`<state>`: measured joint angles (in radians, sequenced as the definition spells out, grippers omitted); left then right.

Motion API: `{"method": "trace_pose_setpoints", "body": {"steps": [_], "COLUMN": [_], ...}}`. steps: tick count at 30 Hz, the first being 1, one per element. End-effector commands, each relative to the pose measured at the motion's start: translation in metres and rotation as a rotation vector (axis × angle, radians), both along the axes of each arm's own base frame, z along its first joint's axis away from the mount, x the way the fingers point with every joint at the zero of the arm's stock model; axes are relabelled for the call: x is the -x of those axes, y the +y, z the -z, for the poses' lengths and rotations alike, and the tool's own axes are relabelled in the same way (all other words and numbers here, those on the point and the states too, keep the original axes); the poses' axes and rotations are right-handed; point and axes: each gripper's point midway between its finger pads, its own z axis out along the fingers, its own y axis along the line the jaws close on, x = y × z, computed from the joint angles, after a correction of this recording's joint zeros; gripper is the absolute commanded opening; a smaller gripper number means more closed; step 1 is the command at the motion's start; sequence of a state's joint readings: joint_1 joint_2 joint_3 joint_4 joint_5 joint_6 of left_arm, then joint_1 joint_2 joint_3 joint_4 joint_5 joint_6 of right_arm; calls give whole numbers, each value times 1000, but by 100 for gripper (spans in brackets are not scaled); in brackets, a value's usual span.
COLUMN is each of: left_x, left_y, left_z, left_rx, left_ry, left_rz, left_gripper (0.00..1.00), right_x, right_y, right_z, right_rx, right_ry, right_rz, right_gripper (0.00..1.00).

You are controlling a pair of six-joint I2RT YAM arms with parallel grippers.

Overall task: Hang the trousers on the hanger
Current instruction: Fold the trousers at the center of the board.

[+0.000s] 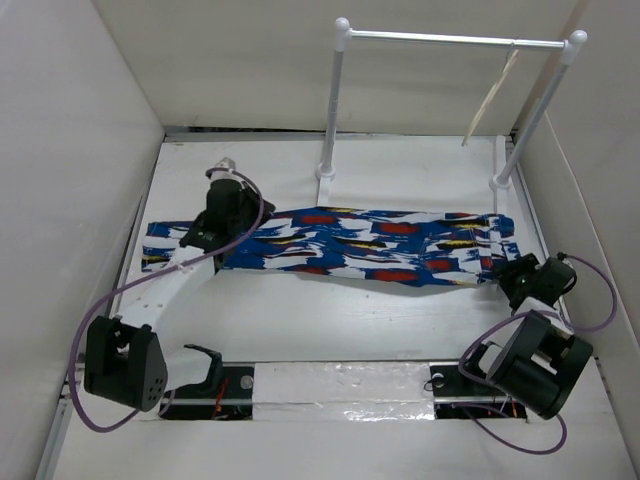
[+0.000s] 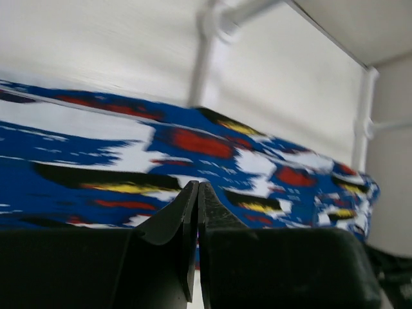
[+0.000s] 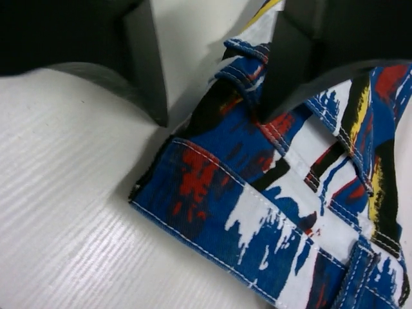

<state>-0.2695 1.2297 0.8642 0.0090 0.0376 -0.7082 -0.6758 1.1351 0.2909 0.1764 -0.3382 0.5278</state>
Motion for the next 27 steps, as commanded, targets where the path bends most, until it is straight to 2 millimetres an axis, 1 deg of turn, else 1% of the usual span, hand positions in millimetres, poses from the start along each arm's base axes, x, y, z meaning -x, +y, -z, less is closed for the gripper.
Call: {"method": "trace_pose_setpoints", "body": {"steps": [1, 2, 4, 5, 6, 8, 9, 10, 11, 12, 14, 15, 16, 17, 18, 19, 20, 21, 22, 23, 24, 25, 26, 27], "left_x": [11, 24, 27, 30, 38, 39, 44, 43, 46, 48, 54, 57, 62, 66, 69, 72, 80, 84, 86, 93, 95, 96, 94, 98], "left_y": [-37, -58, -65, -70, -82, -85, -93, -95, -99, -101, -109, -112, -120, -123, -127, -130, -139, -142, -144, -150, -153, -156, -157, -161], "left_z": [-26, -17, -8, -1, 4, 22, 27, 34, 39, 42, 49, 52, 54, 57, 62, 65, 68, 72, 79, 82, 85, 92, 95, 99], "left_rx": [27, 23, -19, -38, -58, -107, -119, -136, -145, -152, -164, -166, -163, -161, -170, -182, -190, -192, -207, -208, -209, -214, -217, -222], "left_ry": [-135, -126, -133, -125, -120, -96, -92, -89, -85, -86, -85, -83, -88, -85, -79, -79, -76, -69, -60, -56, -50, -41, -39, -33], "left_rz": [96, 155, 141, 147, 172, 158, 179, 170, 174, 176, 181, 186, 203, 206, 212, 208, 235, 238, 234, 251, 255, 257, 247, 258], "left_gripper": [0, 0, 0, 0, 0, 0, 0, 0, 0, 0, 0, 0, 0, 0, 0, 0, 0, 0, 0, 0, 0, 0, 0, 0], "right_x": [-17, -15, -18, -16, -14, -12, -12, -5, -3, 2, 14, 18, 23, 25, 26, 29, 32, 35, 36, 40, 37, 38, 39, 41], "right_y": [-9, -6, -3, -1, 0, 10, 11, 23, 33, 44, 66, 78, 90, 99, 114, 122, 128, 132, 135, 137, 136, 141, 144, 145], "right_z": [-21, -20, -40, -44, -63, -84, -103, -122, -135, -139, -176, -182, -186, -189, -194, -198, -213, -225, -228, -249, -253, -257, -263, -276], "right_rx": [43, 42, 80, 91, 140, 187, 242, 277, 303, 317, 398, 423, 414, 411, 388, 382, 398, 420, 417, 447, 455, 451, 455, 476], "right_ry": [-113, -130, -213, -230, -279, -330, -364, -404, -435, -433, -522, -533, -523, -538, -565, -585, -620, -642, -621, -645, -632, -628, -636, -651], "right_rz": [-2, -4, -17, -22, -30, -73, -98, -136, -179, -226, -312, -367, -408, -438, -486, -519, -535, -547, -555, -561, -572, -597, -616, -620], "right_gripper": [44, 32, 5, 0, 0, 0, 0, 0, 0, 0, 0, 0, 0, 0, 0, 0, 0, 0, 0, 0, 0, 0, 0, 0]}}
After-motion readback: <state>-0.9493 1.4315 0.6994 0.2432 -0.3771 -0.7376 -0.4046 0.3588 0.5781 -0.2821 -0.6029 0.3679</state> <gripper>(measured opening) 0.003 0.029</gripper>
